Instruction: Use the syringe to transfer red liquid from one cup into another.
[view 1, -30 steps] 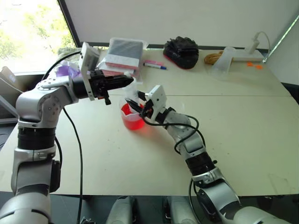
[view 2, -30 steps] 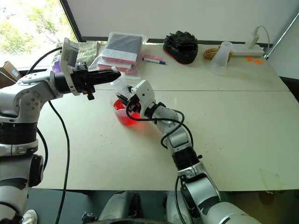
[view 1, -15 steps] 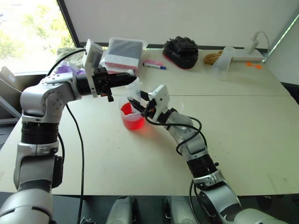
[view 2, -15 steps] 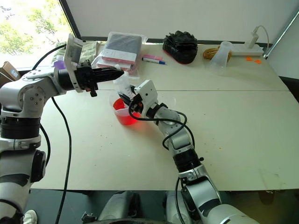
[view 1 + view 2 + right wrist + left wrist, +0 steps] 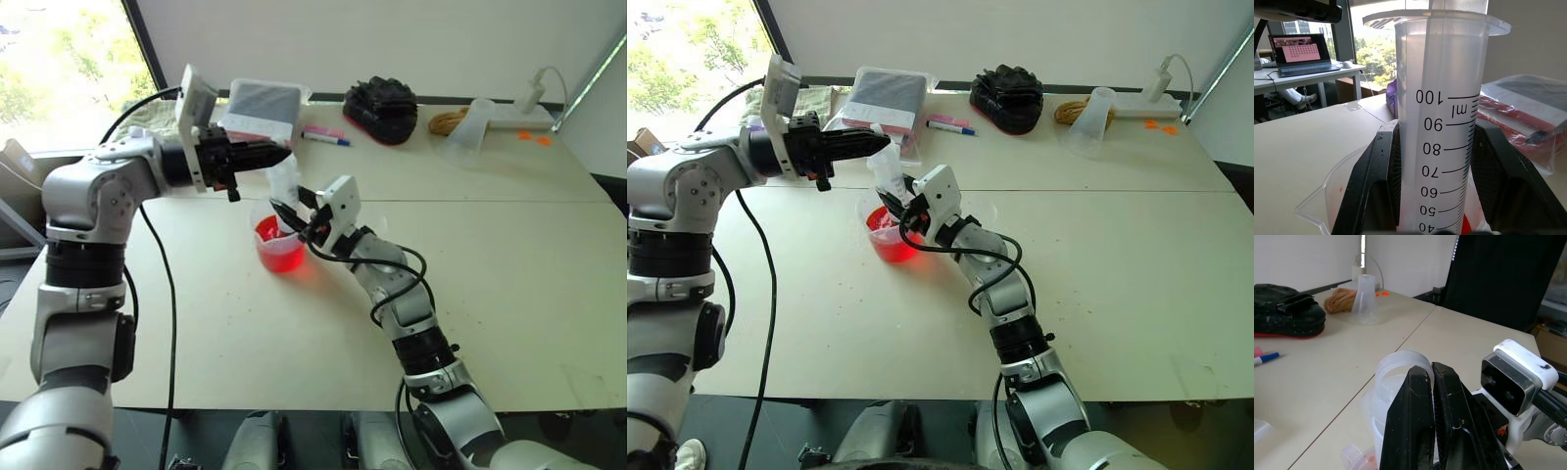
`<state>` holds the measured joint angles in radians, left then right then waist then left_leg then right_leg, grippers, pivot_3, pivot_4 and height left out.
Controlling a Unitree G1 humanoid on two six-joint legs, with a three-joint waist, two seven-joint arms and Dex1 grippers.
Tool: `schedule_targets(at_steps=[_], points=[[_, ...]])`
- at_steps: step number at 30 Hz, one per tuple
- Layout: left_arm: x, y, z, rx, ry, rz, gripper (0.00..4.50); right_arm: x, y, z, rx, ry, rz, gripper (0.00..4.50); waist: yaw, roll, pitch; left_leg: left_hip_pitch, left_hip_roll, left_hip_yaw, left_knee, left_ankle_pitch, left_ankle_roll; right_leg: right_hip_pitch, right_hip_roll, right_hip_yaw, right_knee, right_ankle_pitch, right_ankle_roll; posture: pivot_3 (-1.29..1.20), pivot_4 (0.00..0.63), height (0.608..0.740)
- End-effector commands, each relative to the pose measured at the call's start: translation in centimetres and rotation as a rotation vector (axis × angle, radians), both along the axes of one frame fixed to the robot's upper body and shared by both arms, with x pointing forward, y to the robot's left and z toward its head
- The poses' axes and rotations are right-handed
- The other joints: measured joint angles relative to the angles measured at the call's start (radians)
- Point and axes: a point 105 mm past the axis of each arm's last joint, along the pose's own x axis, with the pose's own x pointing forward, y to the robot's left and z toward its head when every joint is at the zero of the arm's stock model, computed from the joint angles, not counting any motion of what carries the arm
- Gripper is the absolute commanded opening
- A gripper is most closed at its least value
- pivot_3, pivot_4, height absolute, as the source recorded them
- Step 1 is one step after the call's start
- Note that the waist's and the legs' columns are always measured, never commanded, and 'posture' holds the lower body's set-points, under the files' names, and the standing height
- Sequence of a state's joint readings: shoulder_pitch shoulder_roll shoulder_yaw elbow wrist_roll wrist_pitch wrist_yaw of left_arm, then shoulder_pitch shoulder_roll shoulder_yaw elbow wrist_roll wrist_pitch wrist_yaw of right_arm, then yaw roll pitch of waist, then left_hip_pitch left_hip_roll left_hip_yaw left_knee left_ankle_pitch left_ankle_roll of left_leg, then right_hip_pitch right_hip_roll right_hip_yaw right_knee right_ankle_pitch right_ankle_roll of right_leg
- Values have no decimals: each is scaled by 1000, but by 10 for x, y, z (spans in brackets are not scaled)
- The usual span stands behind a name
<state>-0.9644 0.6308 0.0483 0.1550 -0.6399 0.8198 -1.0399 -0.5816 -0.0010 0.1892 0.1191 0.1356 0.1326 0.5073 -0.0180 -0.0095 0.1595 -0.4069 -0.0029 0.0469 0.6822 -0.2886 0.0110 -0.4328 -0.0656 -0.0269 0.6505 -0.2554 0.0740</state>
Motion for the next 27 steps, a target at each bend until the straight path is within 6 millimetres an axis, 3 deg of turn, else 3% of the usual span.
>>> schedule_targets(at_steps=[1,27], points=[[-5,2,45,-39,-175,19,10,-14,18,-6,-31,2,85,1413,0,0,0,0,0,0,0,0,0,0,0,0,0,0,0,0,150,740],[-7,0,54,-37,-202,20,10,-17,23,-7,-35,4,109,1413,0,0,0,0,0,0,0,0,0,0,0,0,0,0,0,0,150,740]])
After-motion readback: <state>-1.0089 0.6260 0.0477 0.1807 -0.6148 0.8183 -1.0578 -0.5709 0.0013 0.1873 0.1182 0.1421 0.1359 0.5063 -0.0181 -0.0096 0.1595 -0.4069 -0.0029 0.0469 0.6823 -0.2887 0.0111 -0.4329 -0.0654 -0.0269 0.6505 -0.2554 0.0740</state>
